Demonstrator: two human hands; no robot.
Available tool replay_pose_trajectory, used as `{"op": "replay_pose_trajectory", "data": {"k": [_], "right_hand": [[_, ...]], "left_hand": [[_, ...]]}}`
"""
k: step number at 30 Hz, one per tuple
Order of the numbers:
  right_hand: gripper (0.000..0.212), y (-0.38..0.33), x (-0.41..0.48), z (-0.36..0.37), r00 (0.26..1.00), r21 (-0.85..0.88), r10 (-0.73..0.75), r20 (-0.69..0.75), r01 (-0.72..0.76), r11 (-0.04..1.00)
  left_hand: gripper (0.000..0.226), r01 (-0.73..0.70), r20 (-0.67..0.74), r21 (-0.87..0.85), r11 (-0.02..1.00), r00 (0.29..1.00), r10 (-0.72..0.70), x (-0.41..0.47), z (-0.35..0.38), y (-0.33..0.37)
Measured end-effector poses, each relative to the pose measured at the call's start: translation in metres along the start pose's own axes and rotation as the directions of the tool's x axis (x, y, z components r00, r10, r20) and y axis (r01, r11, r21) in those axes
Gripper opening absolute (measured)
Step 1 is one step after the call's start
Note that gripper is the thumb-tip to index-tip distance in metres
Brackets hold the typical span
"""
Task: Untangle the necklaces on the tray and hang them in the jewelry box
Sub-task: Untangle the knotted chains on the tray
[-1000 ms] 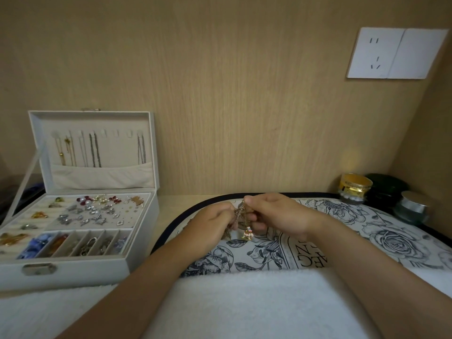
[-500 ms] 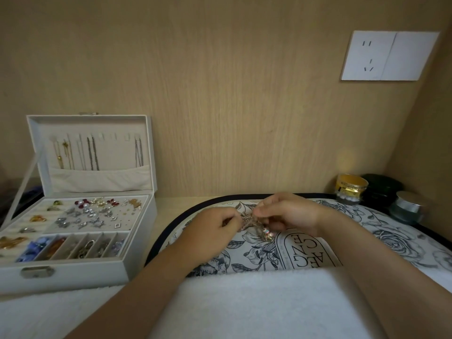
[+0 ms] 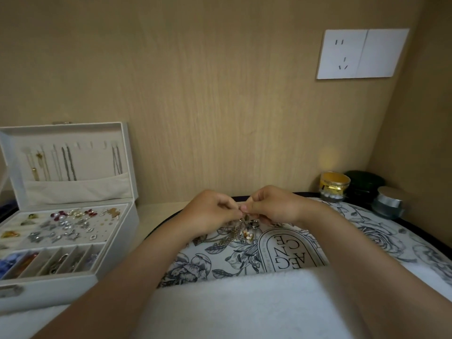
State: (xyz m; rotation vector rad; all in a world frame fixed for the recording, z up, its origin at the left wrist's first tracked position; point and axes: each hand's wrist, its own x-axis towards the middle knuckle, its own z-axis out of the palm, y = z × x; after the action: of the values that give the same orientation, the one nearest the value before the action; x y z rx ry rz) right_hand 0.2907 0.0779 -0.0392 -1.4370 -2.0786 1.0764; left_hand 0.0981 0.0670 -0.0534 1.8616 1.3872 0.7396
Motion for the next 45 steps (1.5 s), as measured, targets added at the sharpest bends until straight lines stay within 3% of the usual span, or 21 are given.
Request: {"op": "replay_pose_trajectory", "data": {"k": [3, 7, 10, 12, 14, 18, 27, 30, 34, 41, 45], "right_hand": [[0.034, 0.0, -0.001, -0.003, 1.0, -0.076, 0.015, 0.022, -0.013, 0.997], [0.03, -0.004, -0.006, -0.008, 0.991, -0.137, 0.079, 0.105, -0.064, 0.989], [0.027, -0.002, -0.005, -0.013, 0.992, -0.154, 0.126, 0.008, -0.123, 0.98], [0.024, 0.002, -0.002, -0.015, 0.983, -0.206, 0.182, -0.034, -0.186, 0.961], [0.021, 0.005, 0.0, -0.013, 0.966, -0.278, 0.259, -0.028, -0.256, 0.926], [0.024, 0.013, 0.006, -0.006, 0.943, -0.318, 0.306, -0.132, -0.333, 0.888], [0.023, 0.021, 0.014, 0.002, 0.941, -0.214, 0.239, -0.237, -0.291, 0.932], [0.023, 0.02, 0.016, 0.002, 0.936, -0.031, 0.184, -0.3, -0.202, 0.979], [0.025, 0.014, 0.013, 0.0, 0.972, 0.248, 0.132, -0.195, -0.082, 0.965], [0.03, 0.011, 0.01, 0.004, 0.997, 0.153, 0.047, -0.068, -0.036, 0.988], [0.024, 0.01, 0.004, 0.008, 0.999, -0.014, -0.014, 0.039, 0.015, 1.0]], "left_hand": [[0.009, 0.024, -0.015, -0.051, 0.998, 1.0, -0.025, 0.0, 0.001, 0.008], [0.015, 0.18, 0.029, -0.213, 0.96, 0.984, -0.178, 0.01, 0.016, 0.006], [0.019, 0.163, 0.019, -0.252, 0.954, 0.986, -0.163, 0.011, 0.029, 0.003], [0.016, 0.086, -0.046, -0.136, 0.987, 0.995, -0.093, 0.011, 0.035, 0.001], [0.012, 0.04, -0.081, 0.09, 0.995, 0.996, -0.032, 0.011, 0.04, 0.002], [0.011, 0.049, -0.141, 0.384, 0.922, 0.99, 0.006, 0.015, 0.05, 0.007], [0.015, -0.053, -0.19, 0.347, 0.936, 0.974, 0.126, 0.02, 0.05, -0.004], [0.014, -0.066, -0.183, 0.228, 0.971, 0.977, 0.109, 0.02, 0.047, -0.002], [0.021, 0.08, -0.097, -0.139, 0.987, 0.991, -0.094, 0.018, 0.036, 0.003], [0.012, 0.081, -0.158, -0.458, 0.885, 0.972, -0.171, 0.011, 0.026, 0.006], [0.013, 0.116, -0.13, -0.491, 0.863, 0.97, -0.204, 0.01, 0.022, 0.01]]}}
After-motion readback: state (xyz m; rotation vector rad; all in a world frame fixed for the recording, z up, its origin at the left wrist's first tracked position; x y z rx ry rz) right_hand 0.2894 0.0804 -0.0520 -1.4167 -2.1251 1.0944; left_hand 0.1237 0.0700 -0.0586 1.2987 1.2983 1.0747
